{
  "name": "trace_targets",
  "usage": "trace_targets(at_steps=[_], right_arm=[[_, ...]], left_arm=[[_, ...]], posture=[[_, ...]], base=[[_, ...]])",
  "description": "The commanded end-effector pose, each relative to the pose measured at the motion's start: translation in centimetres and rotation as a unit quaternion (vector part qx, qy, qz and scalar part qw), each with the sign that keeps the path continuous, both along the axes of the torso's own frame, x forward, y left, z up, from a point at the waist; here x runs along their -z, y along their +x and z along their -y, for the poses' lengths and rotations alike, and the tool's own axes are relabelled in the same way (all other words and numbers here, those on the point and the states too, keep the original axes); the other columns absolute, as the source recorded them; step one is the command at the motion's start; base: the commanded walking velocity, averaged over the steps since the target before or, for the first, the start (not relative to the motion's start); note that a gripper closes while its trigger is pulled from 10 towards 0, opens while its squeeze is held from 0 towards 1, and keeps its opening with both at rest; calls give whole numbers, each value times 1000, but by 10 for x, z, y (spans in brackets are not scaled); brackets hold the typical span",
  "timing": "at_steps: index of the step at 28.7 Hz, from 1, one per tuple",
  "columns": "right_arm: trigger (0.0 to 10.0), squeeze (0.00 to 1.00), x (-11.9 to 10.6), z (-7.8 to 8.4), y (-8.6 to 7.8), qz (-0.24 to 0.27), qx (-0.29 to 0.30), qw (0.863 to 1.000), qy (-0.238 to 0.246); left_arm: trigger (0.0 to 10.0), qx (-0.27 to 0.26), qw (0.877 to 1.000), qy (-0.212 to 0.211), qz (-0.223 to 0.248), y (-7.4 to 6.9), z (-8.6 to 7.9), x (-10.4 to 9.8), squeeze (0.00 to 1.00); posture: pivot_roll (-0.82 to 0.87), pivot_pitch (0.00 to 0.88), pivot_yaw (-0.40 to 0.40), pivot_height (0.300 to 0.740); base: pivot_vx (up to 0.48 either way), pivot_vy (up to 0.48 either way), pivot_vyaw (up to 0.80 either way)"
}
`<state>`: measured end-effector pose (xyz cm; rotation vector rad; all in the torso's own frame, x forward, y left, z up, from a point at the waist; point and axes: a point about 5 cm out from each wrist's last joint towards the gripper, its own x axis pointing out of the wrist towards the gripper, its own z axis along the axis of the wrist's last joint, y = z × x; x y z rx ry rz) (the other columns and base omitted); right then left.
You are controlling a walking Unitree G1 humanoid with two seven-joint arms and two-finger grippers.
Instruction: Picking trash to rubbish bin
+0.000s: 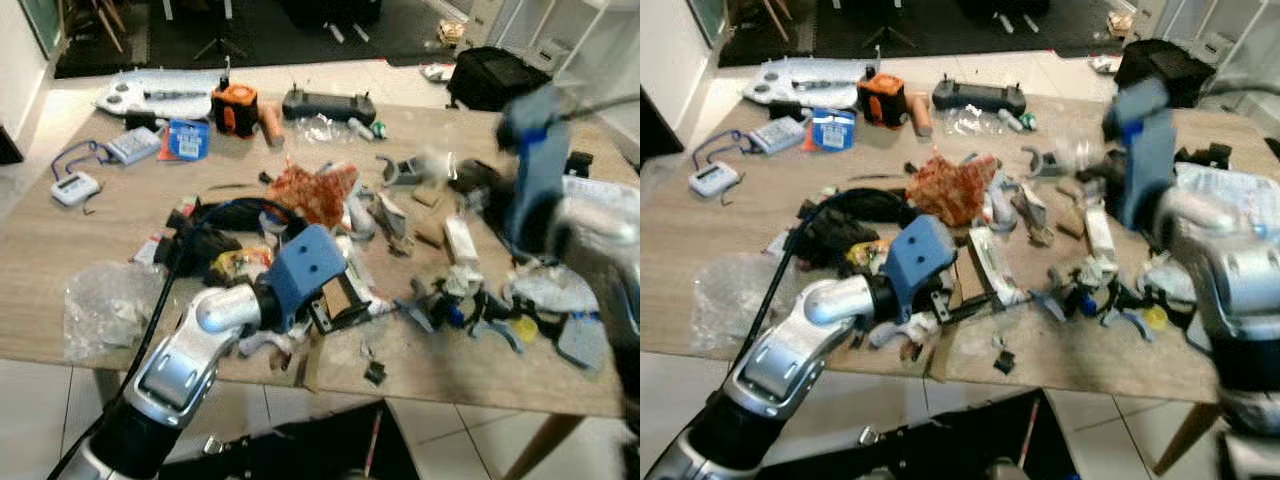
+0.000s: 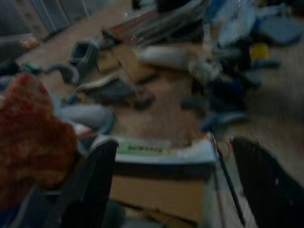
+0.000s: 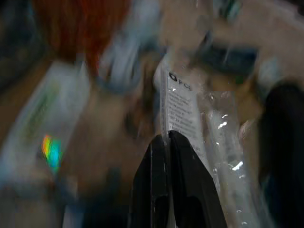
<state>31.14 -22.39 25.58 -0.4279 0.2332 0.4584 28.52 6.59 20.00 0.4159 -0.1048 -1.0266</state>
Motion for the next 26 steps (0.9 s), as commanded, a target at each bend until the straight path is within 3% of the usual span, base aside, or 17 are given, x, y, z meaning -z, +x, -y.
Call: trace_targets(at_steps=[1, 2, 3, 4, 5, 6, 10, 11, 13, 14, 15, 16, 22, 23, 24, 26], right_arm=[[235, 0, 12, -9, -7, -31, -33, 999, -10], [2353, 0, 17, -12, -9, -43, -43, 998, -3], [2353, 0, 17, -12, -9, -43, -43, 998, -3], [8196, 0, 22, -23, -15, -62, -80, 995, 24], [8196, 0, 23, -27, -17, -68, -92, 993, 36], [10000, 0, 22, -34, -22, -72, -120, 989, 54], [10000, 51, 19, -40, -25, -73, -144, 984, 74], [10000, 306, 19, -43, -26, -82, -158, 980, 92], [10000, 306, 19, -43, -26, -82, -158, 980, 92], [10000, 576, 20, -43, -26, -86, -158, 979, 98], [10000, 729, 21, -42, -25, -90, -153, 979, 104], [10000, 1000, 22, -41, -23, -91, -144, 980, 106], [10000, 1000, 21, -34, -16, -84, -108, 987, 88], [10000, 925, 20, -31, -15, -79, -99, 989, 81], [10000, 0, 19, -29, -13, -76, -94, 990, 79], [10000, 0, 18, -26, -11, -71, -85, 991, 80]], left_arm=[[10000, 6, 1000, 8, -1, -2, 1, 5, 0], [10000, 6, 1000, 9, -1, -3, 1, 5, 0], [10000, 6, 1000, 9, -1, -3, 1, 5, 0], [10000, 9, 1000, 12, -1, -3, 1, 5, 0], [10000, 9, 1000, 12, -2, -4, 1, 5, 0], [10000, 11, 1000, 12, -1, -4, 1, 6, 0], [10000, 11, 1000, 12, 0, -4, 0, 5, 0], [10000, 11, 1000, 14, 0, -3, 0, 5, 0], [10000, 11, 1000, 14, 0, -3, 0, 5, 0], [10000, 11, 1000, 15, 1, -3, 0, 5, 0], [10000, 11, 1000, 15, 1, -3, 1, 5, 0], [10000, 11, 1000, 14, 2, -3, 1, 5, 0], [10000, 10, 1000, 12, 2, -3, 2, 4, 0], [10000, 9, 1000, 11, 2, -2, 2, 4, 0], [10000, 9, 1000, 11, 2, -2, 2, 4, 0], [10000, 9, 1000, 11, 2, -2, 3, 4, 0]], posture=[[-15, 129, -23, 740], [-13, 127, -20, 740], [-13, 127, -20, 740], [-8, 127, -16, 740], [-8, 127, -16, 740], [-3, 126, -13, 740], [-2, 124, -11, 740], [-2, 124, -11, 740], [-2, 124, -11, 740], [2, 122, -13, 740], [2, 122, -13, 740], [2, 122, -13, 740], [5, 125, -22, 740], [5, 131, -21, 740], [5, 131, -21, 740], [4, 137, -19, 740]], base=[[0, 0, 0], [0, 0, 0], [0, 0, 0], [0, 0, 0], [0, 0, 0], [0, 0, 0], [0, 0, 0], [0, 0, 0], [0, 0, 0], [0, 0, 0], [0, 0, 0], [0, 0, 0], [0, 0, 0], [0, 0, 0], [0, 0, 0], [0, 0, 0]])
